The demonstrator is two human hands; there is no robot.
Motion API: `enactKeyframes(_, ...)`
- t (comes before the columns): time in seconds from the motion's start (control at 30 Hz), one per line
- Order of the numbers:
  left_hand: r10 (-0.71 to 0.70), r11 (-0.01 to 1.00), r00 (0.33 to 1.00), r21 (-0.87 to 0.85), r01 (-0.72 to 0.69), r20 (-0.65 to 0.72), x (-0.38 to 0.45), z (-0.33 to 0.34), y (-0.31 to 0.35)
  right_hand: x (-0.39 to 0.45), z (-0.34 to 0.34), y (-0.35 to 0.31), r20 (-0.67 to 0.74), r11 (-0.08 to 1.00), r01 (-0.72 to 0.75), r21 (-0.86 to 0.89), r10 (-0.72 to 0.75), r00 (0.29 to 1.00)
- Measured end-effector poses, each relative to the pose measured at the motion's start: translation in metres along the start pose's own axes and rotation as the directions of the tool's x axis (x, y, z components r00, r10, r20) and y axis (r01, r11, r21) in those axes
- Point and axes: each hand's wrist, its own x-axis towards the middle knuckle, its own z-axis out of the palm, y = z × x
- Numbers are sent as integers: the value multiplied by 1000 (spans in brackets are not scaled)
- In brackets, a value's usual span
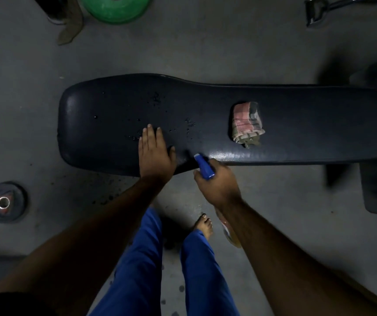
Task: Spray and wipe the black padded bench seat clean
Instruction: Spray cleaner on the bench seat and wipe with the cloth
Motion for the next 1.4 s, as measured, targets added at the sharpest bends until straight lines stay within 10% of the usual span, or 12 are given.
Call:
enactKeyframes(0.3,38,992,986,113,-57,161,18,6,32,47,-56,-24,-215,996,8,89,11,977)
enactKeyframes(1.4,-62,979,949,202,-2,310,27,-12,57,78,-67,-86,50,999,37,24,-38,998)
